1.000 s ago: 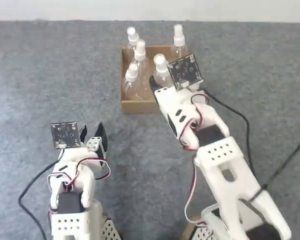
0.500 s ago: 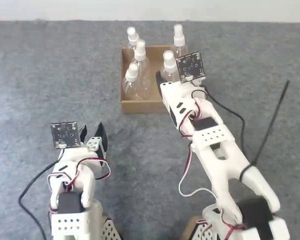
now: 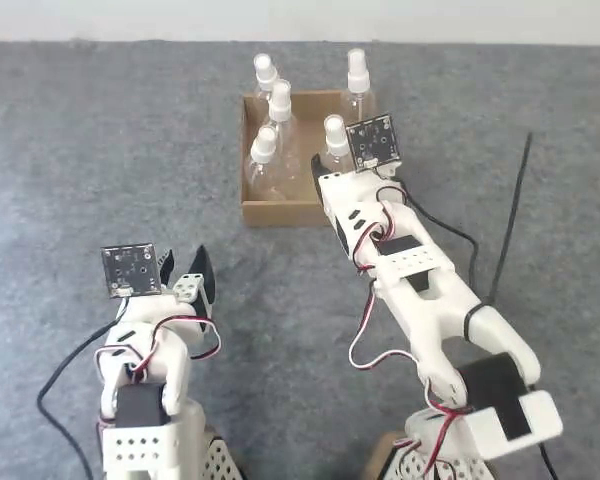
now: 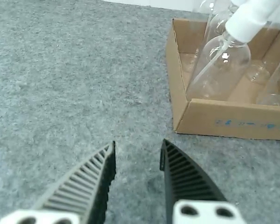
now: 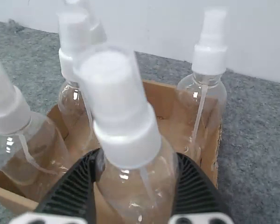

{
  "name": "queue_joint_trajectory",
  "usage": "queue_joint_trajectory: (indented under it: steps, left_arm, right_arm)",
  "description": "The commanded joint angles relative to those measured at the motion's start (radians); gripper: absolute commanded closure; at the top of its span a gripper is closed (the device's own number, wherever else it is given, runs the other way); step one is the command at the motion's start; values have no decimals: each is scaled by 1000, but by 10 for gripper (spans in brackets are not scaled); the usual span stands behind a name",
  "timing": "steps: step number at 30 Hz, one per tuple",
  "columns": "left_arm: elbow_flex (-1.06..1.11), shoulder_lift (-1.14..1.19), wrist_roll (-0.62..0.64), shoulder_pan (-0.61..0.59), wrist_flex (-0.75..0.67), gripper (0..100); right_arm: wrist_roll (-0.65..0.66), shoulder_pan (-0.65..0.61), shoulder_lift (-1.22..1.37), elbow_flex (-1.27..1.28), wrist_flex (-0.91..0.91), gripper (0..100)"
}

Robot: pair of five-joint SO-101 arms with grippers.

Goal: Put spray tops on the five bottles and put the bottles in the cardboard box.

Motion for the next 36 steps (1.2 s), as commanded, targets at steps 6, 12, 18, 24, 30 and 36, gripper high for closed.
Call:
queue_joint_trajectory:
  steps: [6,12,18,24,30,36]
  left_arm:
    - [-12,-17,-9,-35,5,852]
    - [-12,-17,-9,-37,5,852]
    - [-12,-17,-9,-38,5,852]
    - [-12,-17,-9,-40,5,852]
    - [-12,-17,-9,-40,5,852]
    - [-12,-17,-9,-40,5,852]
  right_arm:
    - [-11,36,36,-91,-27,991]
    - [-11,61,117,-149,-21,991]
    - [-11,61,142,-164,-21,989]
    - [-11,61,143,-163,-19,987]
    - [-9,61,143,-161,2,881]
    - [-9,59,142,-166,33,838]
